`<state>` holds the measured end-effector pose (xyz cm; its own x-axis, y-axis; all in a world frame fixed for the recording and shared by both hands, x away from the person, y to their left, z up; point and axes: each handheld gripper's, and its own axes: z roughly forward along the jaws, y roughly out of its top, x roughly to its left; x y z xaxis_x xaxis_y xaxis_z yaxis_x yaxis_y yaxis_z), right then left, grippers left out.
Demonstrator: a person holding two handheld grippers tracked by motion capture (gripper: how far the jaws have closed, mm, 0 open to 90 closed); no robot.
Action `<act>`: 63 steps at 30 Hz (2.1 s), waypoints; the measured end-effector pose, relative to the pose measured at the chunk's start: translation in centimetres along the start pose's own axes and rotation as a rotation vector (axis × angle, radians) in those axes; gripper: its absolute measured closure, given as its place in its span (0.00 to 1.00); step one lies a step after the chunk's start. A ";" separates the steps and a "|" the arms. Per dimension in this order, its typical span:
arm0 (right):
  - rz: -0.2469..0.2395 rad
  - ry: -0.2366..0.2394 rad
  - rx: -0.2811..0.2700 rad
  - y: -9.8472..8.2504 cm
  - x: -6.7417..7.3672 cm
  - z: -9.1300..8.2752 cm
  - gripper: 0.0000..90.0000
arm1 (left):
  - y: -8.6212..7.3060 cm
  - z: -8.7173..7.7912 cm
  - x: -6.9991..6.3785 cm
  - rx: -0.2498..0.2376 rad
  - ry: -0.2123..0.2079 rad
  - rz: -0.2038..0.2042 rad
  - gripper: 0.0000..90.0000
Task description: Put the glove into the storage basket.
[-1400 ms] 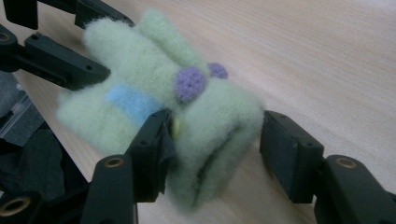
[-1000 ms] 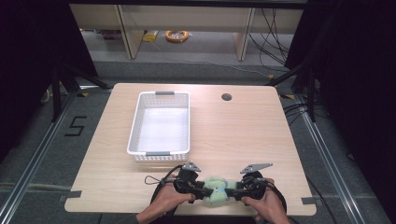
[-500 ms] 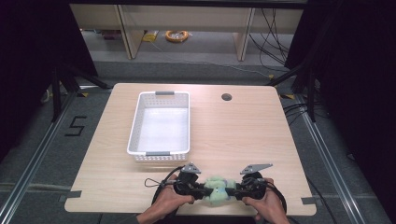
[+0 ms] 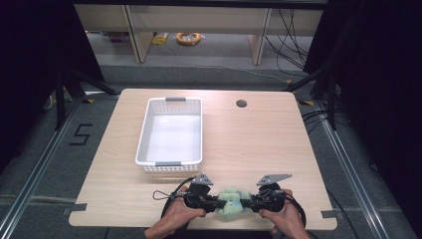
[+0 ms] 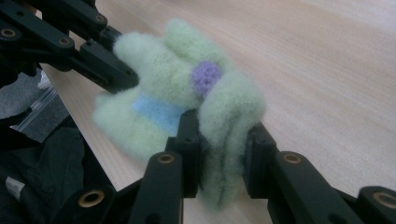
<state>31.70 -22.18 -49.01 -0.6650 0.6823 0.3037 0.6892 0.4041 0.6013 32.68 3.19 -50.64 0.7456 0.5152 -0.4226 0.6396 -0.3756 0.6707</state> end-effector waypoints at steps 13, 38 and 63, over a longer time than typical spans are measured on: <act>-0.006 0.028 -0.026 0.7 0.3 -0.7 0.82 | 0.0 -0.6 -0.1 -0.025 -0.001 -0.024 0.89; 0.007 -0.011 0.002 0.1 -0.3 0.3 0.81 | 0.5 1.4 0.1 0.024 0.025 -0.082 0.56; -0.004 0.032 -0.015 1.3 0.1 -0.8 0.82 | 0.9 -0.6 0.1 -0.036 -0.017 -0.083 0.83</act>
<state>32.33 -22.10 -47.58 -0.6770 0.6607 0.3243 0.6820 0.3974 0.6139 33.21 3.34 -49.67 0.6939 0.5300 -0.4875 0.6922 -0.3043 0.6544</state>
